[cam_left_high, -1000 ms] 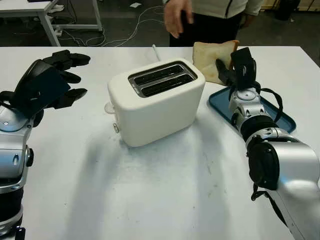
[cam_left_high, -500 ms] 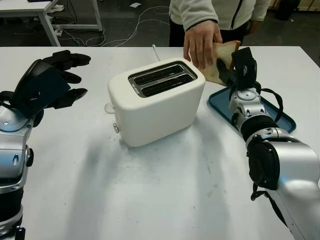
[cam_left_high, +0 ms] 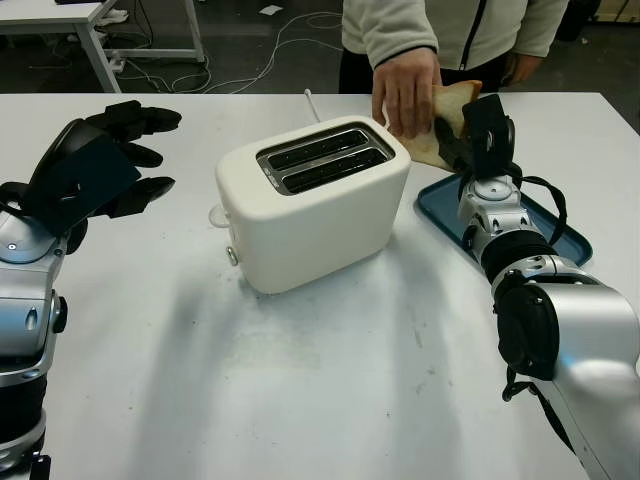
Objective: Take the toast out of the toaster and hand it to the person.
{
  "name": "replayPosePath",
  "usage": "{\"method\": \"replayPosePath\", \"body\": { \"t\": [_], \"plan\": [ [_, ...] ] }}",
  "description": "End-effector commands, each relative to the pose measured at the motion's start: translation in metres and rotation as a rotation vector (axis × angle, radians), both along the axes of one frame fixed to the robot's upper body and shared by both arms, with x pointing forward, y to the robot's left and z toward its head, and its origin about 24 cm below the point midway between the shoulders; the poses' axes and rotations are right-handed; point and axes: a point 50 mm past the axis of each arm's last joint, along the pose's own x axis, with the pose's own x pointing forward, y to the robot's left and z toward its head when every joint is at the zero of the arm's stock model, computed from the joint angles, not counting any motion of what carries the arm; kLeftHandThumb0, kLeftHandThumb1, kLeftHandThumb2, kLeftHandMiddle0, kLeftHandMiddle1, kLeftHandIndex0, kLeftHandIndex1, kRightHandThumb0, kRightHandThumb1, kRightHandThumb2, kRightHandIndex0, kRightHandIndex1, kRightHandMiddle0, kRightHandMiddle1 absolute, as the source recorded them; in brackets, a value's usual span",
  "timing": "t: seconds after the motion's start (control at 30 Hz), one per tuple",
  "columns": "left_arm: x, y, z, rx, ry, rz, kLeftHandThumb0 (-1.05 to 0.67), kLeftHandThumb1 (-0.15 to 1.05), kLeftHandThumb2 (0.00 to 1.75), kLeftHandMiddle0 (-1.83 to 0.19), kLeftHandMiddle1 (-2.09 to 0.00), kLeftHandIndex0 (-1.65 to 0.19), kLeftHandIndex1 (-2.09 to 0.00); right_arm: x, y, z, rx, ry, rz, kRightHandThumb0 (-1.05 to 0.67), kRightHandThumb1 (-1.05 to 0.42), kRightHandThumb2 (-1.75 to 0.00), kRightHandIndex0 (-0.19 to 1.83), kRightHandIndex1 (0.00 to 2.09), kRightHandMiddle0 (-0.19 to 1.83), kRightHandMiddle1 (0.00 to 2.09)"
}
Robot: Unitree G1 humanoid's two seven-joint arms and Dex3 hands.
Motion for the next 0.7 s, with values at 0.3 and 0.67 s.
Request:
{"method": "replayPosePath", "body": {
  "t": [0.3,0.67],
  "plan": [
    [0.0013,-0.0012,0.0032,0.006,-0.013,-0.006,0.10,0.92,0.31,-0.17,-1.01,-0.38,-0.35,0.0029,-0.0006,0.0124,-0.003,-0.048,0.020,-0.31,-0.92,-0.40,0.85,1.75,0.64,1.75],
    [-0.0013,0.0008,0.0018,0.002,-0.013,0.001,0.07,0.92,0.31,-0.15,-1.01,-0.38,-0.35,0.0022,-0.0081,0.0151,-0.144,0.000,0.303,-0.87,-0.92,-0.31,0.15,0.16,0.18,0.06]
  ]
}}
